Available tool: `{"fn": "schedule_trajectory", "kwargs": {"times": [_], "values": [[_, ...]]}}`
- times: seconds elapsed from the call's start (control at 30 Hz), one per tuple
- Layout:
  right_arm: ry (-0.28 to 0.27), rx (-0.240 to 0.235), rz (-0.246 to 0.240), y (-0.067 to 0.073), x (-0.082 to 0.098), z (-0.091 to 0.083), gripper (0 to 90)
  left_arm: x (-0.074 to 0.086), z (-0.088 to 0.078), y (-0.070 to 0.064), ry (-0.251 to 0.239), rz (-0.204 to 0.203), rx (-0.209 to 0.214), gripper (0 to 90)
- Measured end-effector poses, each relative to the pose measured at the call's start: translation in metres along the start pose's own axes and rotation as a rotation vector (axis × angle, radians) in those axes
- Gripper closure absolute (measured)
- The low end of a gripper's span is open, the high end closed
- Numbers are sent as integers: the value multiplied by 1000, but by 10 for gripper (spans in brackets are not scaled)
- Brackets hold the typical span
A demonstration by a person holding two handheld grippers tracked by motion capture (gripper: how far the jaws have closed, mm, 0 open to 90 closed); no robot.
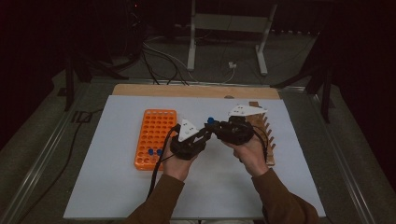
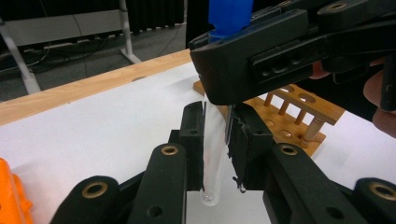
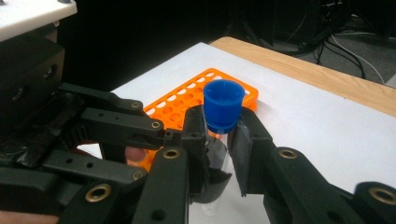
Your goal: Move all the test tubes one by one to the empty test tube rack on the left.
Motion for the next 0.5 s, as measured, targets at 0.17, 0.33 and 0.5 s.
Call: {"fn": "schedule_trajectory", "kwargs": {"times": [0.17,0.33,0.5], "values": [[-3,-4,-20,0,0,0,756,0,0,0,5,-5,1,783],[-26,-2,-12,-3,-1,-4,500,2,-1,5,25,-17,-23,783],[-48,35,-13,-10,-3,-10,273,2,-3,11,18,-34,-40,783]]}}
Point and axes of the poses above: each handheld gripper's, and its own axes: z roughly forward along the jaws, x roughly out of its underside, y roughly to its left, the point moved 7 cm from there along z, roughly forward along the jaws
